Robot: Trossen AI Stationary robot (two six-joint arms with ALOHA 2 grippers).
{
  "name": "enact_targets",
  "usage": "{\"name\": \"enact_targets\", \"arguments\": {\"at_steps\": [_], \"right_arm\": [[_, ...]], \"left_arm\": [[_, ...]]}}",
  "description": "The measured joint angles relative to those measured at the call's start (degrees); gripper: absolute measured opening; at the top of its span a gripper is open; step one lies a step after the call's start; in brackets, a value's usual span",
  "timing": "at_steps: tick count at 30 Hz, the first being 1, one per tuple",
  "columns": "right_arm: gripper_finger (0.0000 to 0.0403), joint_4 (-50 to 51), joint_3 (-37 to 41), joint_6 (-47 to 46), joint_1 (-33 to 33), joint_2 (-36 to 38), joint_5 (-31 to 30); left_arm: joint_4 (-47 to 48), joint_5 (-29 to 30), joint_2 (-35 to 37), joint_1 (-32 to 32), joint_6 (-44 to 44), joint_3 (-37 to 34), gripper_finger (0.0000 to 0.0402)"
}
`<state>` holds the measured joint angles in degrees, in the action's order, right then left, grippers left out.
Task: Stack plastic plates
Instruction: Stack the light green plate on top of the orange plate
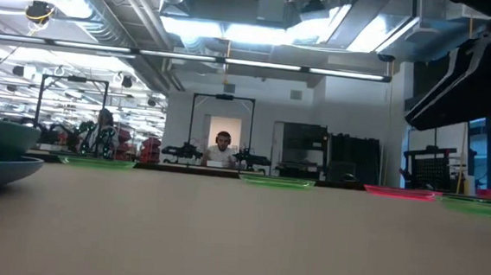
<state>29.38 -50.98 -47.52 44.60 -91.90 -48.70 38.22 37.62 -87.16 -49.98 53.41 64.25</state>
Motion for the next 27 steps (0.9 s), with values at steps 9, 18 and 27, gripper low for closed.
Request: {"name": "enact_targets", "arguments": {"at_steps": [9,18,27], "right_arm": [[0.0127,32.0,0.0,-25.1,0.0,3.7,13.2],[0.0127,36.1,0.5,-30.5,-0.6,3.3,19.0],[0.0127,32.3,10.7,-32.8,-8.5,3.2,27.3]], "left_arm": [[-0.7,2.3,-7.6,1.7,-2.1,0.0,0.0123],[-2.1,-1.8,-10.9,3.6,-4.5,0.0,0.0123],[-2.2,-2.7,-10.9,3.9,-4.5,0.0,0.0123]]}}
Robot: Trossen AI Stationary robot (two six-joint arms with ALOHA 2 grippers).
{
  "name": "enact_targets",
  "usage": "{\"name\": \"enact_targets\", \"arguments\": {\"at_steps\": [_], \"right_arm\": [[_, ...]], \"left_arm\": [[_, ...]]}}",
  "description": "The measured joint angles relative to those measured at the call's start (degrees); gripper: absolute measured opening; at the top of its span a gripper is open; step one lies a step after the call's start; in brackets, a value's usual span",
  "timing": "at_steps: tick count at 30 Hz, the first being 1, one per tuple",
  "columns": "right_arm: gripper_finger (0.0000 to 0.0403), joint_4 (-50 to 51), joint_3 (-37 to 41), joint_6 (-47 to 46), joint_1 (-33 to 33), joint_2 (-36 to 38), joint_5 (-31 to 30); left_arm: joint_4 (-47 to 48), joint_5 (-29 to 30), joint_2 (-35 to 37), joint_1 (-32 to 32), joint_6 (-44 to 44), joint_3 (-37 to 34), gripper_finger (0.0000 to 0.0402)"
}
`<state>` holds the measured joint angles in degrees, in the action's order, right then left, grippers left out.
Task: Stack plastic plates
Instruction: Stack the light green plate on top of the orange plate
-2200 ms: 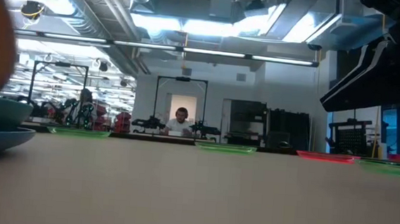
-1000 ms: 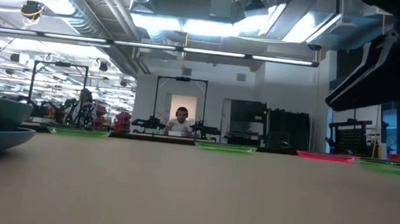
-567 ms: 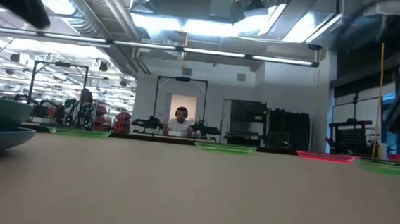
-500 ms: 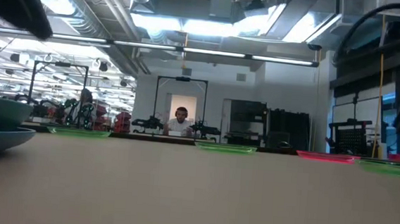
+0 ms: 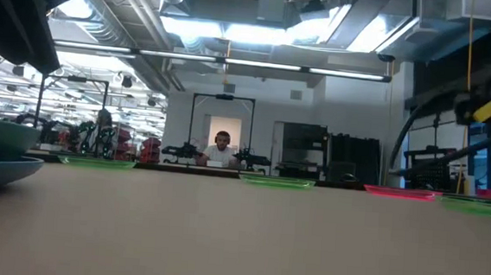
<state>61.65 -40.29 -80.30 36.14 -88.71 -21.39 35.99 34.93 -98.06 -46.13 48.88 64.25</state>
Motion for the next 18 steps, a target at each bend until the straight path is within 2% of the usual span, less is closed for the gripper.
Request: {"name": "enact_targets", "arguments": {"at_steps": [5,18], "right_arm": [[0.0126,-5.4,1.2,7.0,-2.7,0.1,1.5],[0.0127,-3.3,0.8,8.6,-2.8,0.1,3.0]], "left_arm": [[0.0,-0.1,0.0,0.0,0.0,0.0,0.0123],[0.0,-0.1,0.0,0.0,0.0,0.0,0.0123]]}}
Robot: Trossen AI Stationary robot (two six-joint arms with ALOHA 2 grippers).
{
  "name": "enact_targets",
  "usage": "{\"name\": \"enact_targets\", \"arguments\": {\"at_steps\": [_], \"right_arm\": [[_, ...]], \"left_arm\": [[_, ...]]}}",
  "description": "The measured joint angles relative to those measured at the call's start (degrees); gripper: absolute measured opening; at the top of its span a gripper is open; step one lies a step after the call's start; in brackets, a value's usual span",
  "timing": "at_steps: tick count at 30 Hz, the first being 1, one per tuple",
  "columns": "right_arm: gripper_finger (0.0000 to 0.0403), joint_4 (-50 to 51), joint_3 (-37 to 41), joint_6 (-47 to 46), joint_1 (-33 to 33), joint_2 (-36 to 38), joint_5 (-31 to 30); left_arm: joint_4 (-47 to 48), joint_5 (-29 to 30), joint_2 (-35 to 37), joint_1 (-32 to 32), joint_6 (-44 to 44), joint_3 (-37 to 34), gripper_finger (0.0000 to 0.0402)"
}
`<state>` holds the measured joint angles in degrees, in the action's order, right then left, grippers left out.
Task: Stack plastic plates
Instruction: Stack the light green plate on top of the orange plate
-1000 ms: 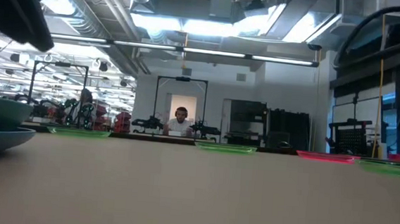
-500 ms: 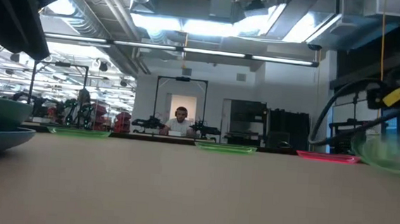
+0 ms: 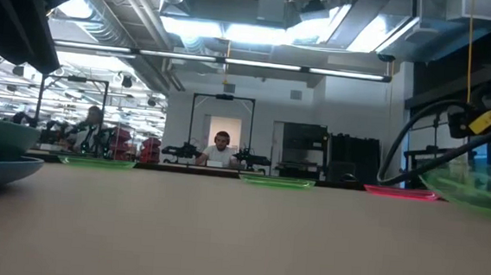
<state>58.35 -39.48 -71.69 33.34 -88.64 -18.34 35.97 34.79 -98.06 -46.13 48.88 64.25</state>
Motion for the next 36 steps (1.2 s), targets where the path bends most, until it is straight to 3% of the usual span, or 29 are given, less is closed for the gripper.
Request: {"name": "enact_targets", "arguments": {"at_steps": [11,19,31,36], "right_arm": [[0.0127,2.4,-3.1,2.0,0.0,0.9,1.9],[0.0127,0.3,-7.1,11.3,0.0,0.9,1.0],[0.0126,-2.7,-3.4,15.0,0.0,0.7,1.0],[0.0077,-3.0,-3.3,18.0,0.0,0.7,-0.5]], "left_arm": [[0.0,0.0,0.0,0.2,0.0,0.0,0.0123],[0.0,0.0,0.0,0.1,0.0,0.0,0.0123],[0.0,0.1,0.0,0.2,0.0,0.0,0.0123],[0.0,0.1,0.0,0.4,-0.1,0.0,0.0123]]}}
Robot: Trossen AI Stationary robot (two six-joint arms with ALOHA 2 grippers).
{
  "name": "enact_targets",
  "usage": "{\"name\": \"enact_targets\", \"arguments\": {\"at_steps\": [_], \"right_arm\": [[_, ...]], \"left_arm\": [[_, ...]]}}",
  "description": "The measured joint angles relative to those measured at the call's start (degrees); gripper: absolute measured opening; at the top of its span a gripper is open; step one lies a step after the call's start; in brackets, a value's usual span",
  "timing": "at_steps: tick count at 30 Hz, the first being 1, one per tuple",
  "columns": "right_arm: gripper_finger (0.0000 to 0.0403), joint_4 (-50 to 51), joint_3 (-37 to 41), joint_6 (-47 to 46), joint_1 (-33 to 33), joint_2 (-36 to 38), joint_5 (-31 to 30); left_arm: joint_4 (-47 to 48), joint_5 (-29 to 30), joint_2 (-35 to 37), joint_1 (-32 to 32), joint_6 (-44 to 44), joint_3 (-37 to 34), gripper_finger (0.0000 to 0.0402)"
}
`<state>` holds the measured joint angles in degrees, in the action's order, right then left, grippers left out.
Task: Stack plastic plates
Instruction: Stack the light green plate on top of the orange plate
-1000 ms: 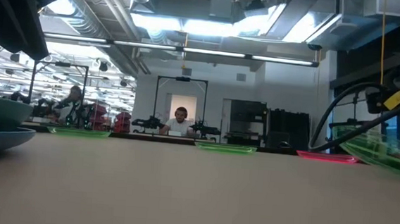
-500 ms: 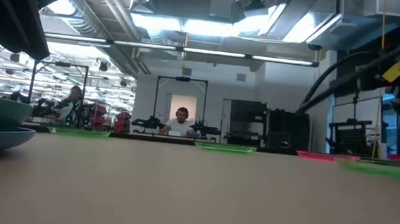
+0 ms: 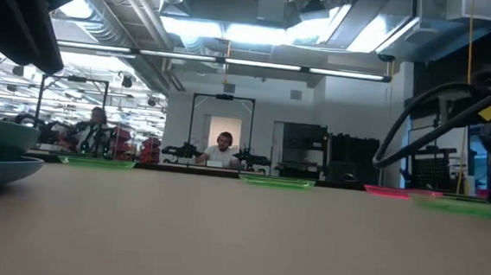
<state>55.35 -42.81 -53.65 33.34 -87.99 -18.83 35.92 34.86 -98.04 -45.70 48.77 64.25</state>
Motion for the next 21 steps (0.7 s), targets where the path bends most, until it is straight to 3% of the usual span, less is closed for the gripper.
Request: {"name": "enact_targets", "arguments": {"at_steps": [4,21], "right_arm": [[0.0010,0.1,0.0,3.4,0.0,0.0,-0.1],[0.0003,-7.6,-3.2,10.7,3.3,0.0,-2.2]], "left_arm": [[0.0,0.0,0.0,0.0,0.1,0.0,0.0123],[-0.9,0.2,0.0,0.2,0.1,0.0,0.0123]]}}
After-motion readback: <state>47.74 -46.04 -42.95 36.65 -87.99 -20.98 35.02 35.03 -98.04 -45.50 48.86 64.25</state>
